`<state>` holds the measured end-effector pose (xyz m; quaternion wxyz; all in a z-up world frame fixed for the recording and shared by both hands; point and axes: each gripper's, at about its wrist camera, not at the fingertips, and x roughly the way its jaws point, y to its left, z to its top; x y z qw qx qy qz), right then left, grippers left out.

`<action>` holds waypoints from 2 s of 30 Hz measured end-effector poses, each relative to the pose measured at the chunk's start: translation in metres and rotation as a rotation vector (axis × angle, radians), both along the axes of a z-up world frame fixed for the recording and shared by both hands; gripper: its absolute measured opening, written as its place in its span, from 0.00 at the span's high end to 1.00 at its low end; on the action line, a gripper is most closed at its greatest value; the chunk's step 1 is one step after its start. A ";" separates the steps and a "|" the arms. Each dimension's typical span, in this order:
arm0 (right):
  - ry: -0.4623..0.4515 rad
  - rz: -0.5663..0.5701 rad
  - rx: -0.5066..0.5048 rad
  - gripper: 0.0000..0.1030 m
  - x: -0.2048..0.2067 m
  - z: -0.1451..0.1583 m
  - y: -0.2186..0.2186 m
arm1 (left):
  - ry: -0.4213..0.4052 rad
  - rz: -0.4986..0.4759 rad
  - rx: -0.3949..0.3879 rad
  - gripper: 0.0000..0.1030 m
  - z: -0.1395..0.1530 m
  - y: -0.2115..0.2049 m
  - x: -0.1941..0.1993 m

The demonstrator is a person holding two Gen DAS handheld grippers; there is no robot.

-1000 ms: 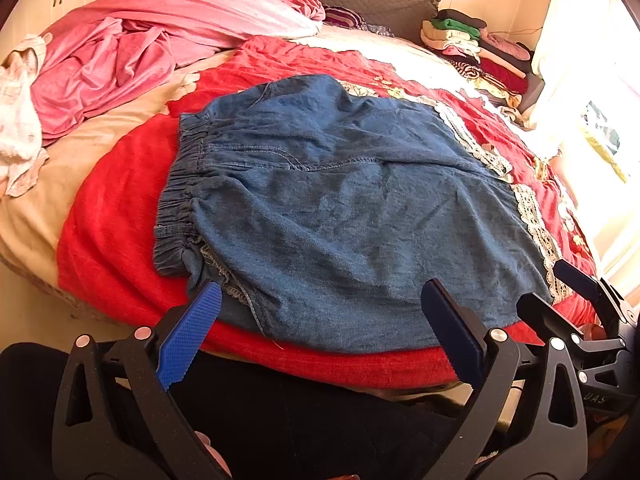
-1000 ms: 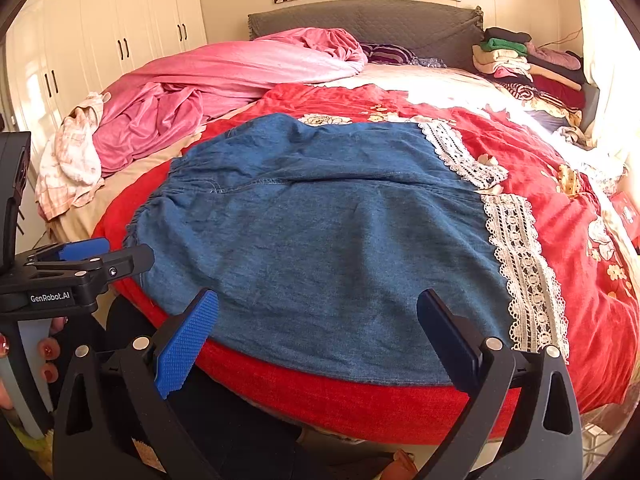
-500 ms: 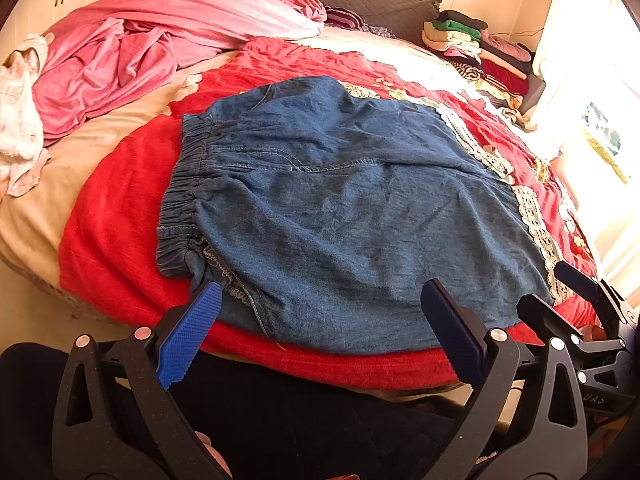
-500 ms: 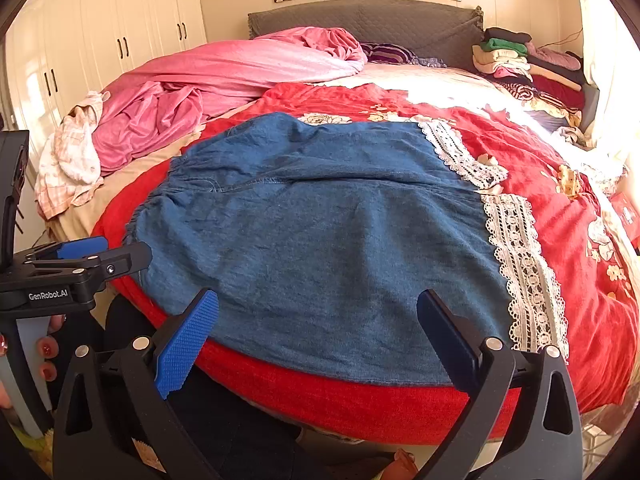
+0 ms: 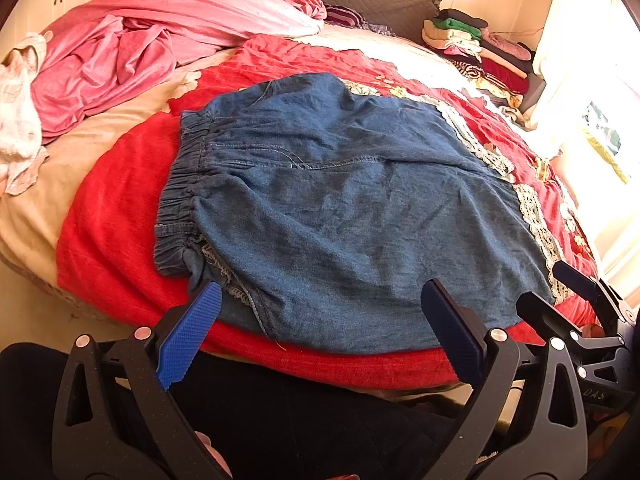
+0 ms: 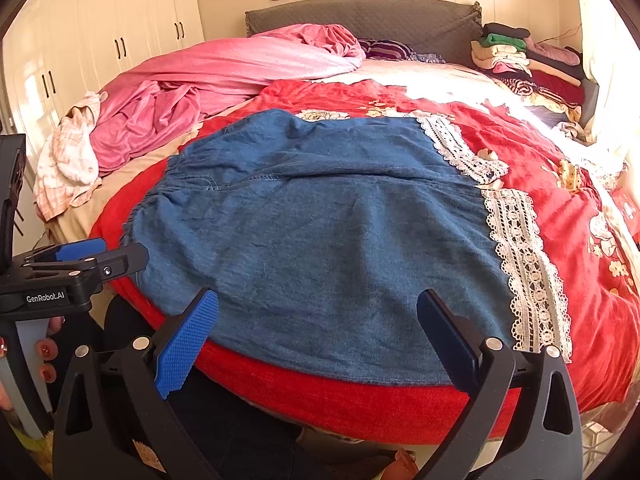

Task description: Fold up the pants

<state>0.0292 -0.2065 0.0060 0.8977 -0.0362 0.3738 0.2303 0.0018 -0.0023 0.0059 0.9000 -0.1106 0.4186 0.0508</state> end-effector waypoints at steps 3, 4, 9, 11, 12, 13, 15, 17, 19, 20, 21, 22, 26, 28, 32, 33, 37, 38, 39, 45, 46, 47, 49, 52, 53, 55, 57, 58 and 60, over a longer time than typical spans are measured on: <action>0.012 -0.007 0.002 0.04 0.008 -0.003 -0.002 | 0.002 -0.001 -0.006 0.09 -0.004 0.003 0.002; 0.015 -0.008 0.000 0.04 0.012 -0.003 -0.003 | 0.002 -0.001 -0.008 0.09 -0.005 0.005 0.002; 0.007 -0.023 -0.002 0.04 0.040 -0.001 -0.006 | 0.003 0.014 -0.013 0.09 -0.004 0.022 0.015; 0.002 -0.015 0.006 0.04 0.053 0.003 -0.003 | 0.003 0.027 -0.013 0.09 -0.001 0.033 0.024; 0.002 -0.012 0.009 0.04 0.060 0.005 -0.002 | 0.004 0.031 -0.011 0.09 0.000 0.039 0.030; -0.006 -0.003 0.010 0.04 0.067 0.008 0.001 | 0.006 0.038 -0.005 0.09 0.003 0.046 0.038; -0.021 0.014 0.016 0.04 0.082 0.014 0.009 | 0.009 0.036 -0.001 0.09 0.006 0.057 0.050; -0.013 0.037 0.047 0.04 0.099 0.018 0.017 | 0.013 0.031 0.020 0.09 0.011 0.072 0.068; -0.001 0.043 0.059 0.04 0.118 0.021 0.026 | 0.030 0.027 0.027 0.09 0.012 0.089 0.087; -0.018 0.058 0.051 0.04 0.127 0.023 0.033 | 0.037 0.033 0.033 0.09 0.011 0.099 0.097; -0.031 0.065 0.032 0.04 0.134 0.025 0.038 | 0.040 0.038 0.037 0.09 0.010 0.109 0.107; -0.032 0.066 0.017 0.04 0.143 0.025 0.043 | 0.048 0.054 0.047 0.09 0.008 0.123 0.119; -0.025 0.095 -0.008 0.04 0.179 0.023 0.062 | 0.088 0.090 -0.015 0.09 -0.007 0.166 0.156; -0.034 0.101 -0.036 0.04 0.195 0.020 0.070 | 0.100 0.081 0.018 0.09 -0.014 0.178 0.172; -0.019 0.109 -0.071 0.04 0.224 0.009 0.082 | 0.116 0.074 0.026 0.09 -0.027 0.192 0.191; -0.013 0.119 -0.076 0.04 0.231 0.006 0.086 | 0.108 0.058 0.019 0.10 -0.030 0.194 0.196; 0.052 0.137 -0.082 0.04 0.259 -0.007 0.103 | 0.114 -0.014 -0.006 0.41 -0.041 0.187 0.208; 0.073 0.143 -0.078 0.04 0.267 -0.011 0.108 | 0.125 -0.021 -0.012 0.58 -0.044 0.185 0.210; 0.095 0.147 -0.075 0.04 0.274 -0.016 0.112 | 0.143 -0.018 0.012 0.63 -0.047 0.183 0.211; 0.189 0.080 -0.165 0.04 0.314 -0.047 0.126 | 0.079 0.039 0.086 0.71 -0.026 0.197 0.196; 0.188 0.063 -0.175 0.04 0.316 -0.048 0.124 | 0.074 0.039 0.095 0.71 -0.025 0.199 0.195; 0.188 0.054 -0.178 0.04 0.316 -0.047 0.123 | 0.085 0.040 0.102 0.70 -0.027 0.198 0.197; 0.173 0.056 -0.150 0.04 0.312 -0.040 0.120 | 0.125 0.036 0.139 0.66 -0.041 0.194 0.202; 0.158 0.128 -0.067 0.04 0.303 -0.024 0.129 | 0.152 0.035 0.154 0.61 -0.054 0.192 0.208; 0.160 0.155 -0.059 0.04 0.301 -0.023 0.134 | 0.151 0.040 0.148 0.60 -0.054 0.192 0.210; 0.155 0.209 -0.079 0.04 0.300 -0.025 0.147 | 0.147 0.051 0.146 0.56 -0.052 0.195 0.209; 0.161 0.248 -0.126 0.04 0.303 -0.034 0.159 | 0.144 0.055 0.153 0.49 -0.053 0.196 0.207; 0.179 0.258 -0.152 0.04 0.307 -0.041 0.161 | 0.143 0.056 0.152 0.48 -0.053 0.197 0.206; 0.226 0.263 -0.210 0.04 0.316 -0.059 0.165 | 0.141 0.060 0.139 0.45 -0.052 0.199 0.205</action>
